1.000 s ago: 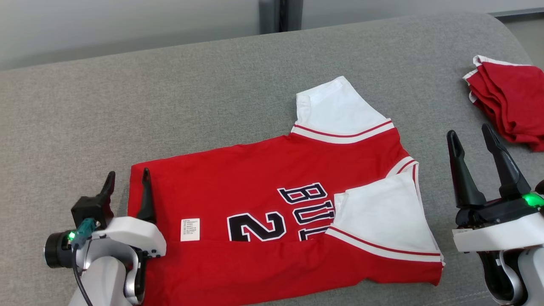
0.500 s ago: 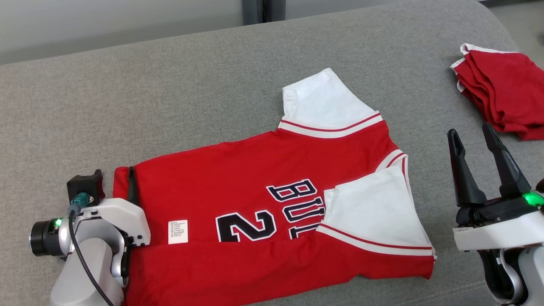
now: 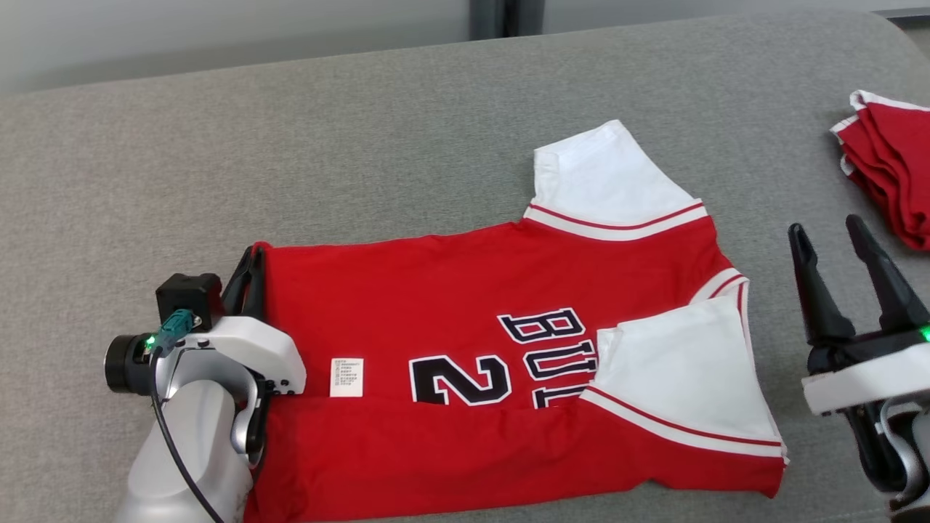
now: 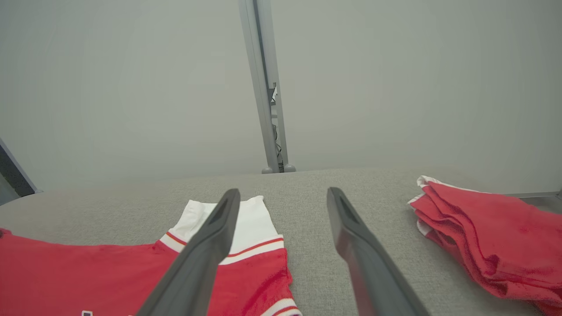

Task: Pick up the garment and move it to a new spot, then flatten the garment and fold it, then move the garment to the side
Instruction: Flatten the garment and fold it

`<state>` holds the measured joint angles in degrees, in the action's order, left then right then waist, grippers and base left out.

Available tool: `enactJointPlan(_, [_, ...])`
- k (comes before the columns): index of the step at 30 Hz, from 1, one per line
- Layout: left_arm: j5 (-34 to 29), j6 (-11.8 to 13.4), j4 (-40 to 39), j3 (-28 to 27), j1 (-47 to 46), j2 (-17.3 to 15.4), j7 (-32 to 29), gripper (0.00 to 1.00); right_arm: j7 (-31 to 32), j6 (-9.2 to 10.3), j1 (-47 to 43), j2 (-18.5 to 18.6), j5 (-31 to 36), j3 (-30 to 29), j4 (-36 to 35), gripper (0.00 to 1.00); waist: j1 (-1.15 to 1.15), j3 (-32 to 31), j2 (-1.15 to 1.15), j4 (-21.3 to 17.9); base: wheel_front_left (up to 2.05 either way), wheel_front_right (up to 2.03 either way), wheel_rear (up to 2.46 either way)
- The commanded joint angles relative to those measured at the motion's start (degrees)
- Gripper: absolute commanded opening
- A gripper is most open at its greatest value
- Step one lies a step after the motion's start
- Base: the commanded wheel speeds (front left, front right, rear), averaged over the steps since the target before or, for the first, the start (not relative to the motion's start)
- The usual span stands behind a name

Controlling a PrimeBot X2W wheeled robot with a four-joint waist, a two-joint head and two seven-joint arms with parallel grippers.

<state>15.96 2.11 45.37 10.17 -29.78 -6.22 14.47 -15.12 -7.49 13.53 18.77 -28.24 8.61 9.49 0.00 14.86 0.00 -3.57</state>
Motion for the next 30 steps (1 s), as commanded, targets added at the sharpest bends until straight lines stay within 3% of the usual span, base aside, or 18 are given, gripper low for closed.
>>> enactJointPlan(1, [-0.37, -0.53, -1.54, 0.53, -0.43, 0.29, 0.37, 0.00, 0.74, 0.00, 2.56, 1.49, -1.22, 0.33, 2.05, 1.00, 0.00, 0.50, 0.00, 2.04, 0.00, 0.00, 0.00])
enactJointPlan(6, [-1.13, -0.81, -6.77, 2.73, 1.05, 1.92, 0.70, 0.00, 5.64, 0.00, 10.98, 5.46, -5.88, 3.73, 8.74, 1.00, 0.00, 2.02, 0.00, 6.10, 0.00, 0.00, 0.00])
enactJointPlan(9, [-1.07, -0.77, -10.68, 5.35, 1.06, 2.76, 0.74, 0.00, 9.90, 0.00, 18.43, 9.42, -12.44, 6.48, 14.30, 1.00, 0.00, 4.43, 0.00, 9.78, 0.00, 0.00, 0.00])
enactJointPlan(15, [1.64, 0.02, -14.50, 10.94, -0.70, 3.22, 0.73, 0.00, 15.82, 0.00, 29.48, 15.50, -19.30, 15.26, 22.74, 1.00, 0.00, 8.99, 0.00, 14.59, 0.00, 0.00, 0.00])
enactJointPlan(30, [6.97, 3.87, -18.88, 19.13, -4.25, 3.19, 0.74, 0.00, 20.69, 0.00, 41.93, 21.38, -29.22, 29.18, 31.76, 1.00, 0.00, 14.26, 0.00, 19.38, 0.00, 0.00, 0.00])
